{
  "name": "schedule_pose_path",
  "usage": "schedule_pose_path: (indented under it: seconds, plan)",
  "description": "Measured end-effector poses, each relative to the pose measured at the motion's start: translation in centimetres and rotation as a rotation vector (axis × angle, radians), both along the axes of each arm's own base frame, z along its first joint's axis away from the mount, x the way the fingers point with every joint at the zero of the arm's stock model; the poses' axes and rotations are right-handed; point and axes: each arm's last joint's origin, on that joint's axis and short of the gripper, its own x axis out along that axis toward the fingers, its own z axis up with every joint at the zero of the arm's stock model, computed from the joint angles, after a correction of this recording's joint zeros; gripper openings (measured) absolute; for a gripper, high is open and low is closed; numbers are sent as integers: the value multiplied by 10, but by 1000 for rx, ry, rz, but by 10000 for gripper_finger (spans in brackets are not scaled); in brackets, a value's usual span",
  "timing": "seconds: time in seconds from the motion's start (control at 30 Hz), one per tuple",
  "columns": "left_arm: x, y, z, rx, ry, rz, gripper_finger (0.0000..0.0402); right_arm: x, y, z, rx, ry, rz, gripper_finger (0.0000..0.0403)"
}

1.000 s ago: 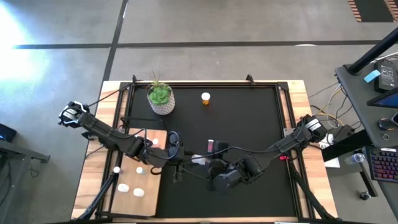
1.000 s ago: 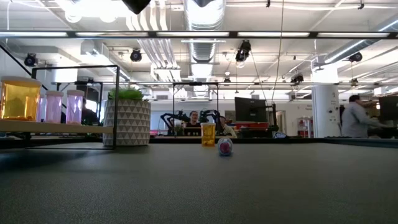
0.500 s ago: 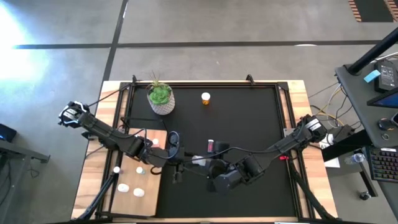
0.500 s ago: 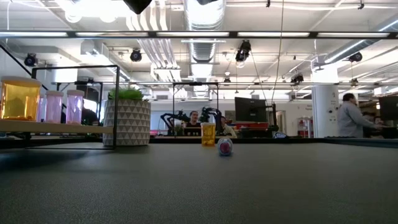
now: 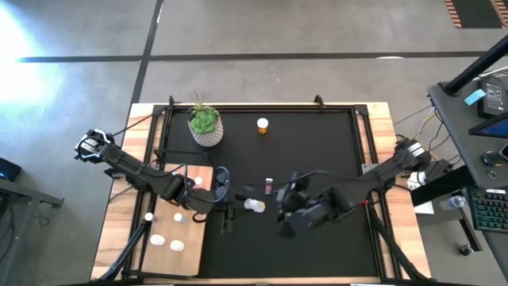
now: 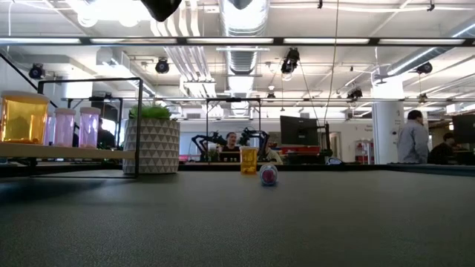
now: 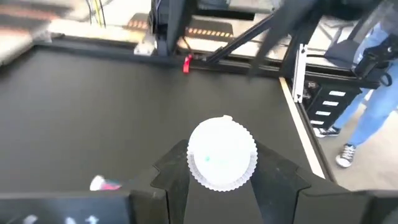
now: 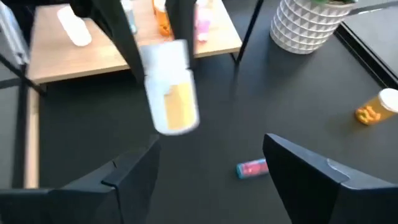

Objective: Pick and place medicine bottles onto shelf by color
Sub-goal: Put the white plastic pill bottle on the shelf aligned with the other white pill bottles

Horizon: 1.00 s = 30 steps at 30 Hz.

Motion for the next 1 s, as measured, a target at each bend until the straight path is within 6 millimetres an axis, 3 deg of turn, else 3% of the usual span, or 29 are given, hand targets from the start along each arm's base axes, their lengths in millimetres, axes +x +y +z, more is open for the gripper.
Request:
schedule_pose_path:
  seconds: [0.2,0.43,0.67,1.0]
  plan:
    - [-11,-5,-16,-146,200,-5,128,-36,-18,33,50,-17,-33,283]
    - [-42,-31,-25,-229,448,10,128,-64,-33,50,85,-3,-80,283]
    - [-78,-62,-30,-328,597,11,128,-73,-38,59,61,-13,-46,283]
    - [-118,-74,-40,-334,795,133,128,-69,-36,55,58,-5,-47,283]
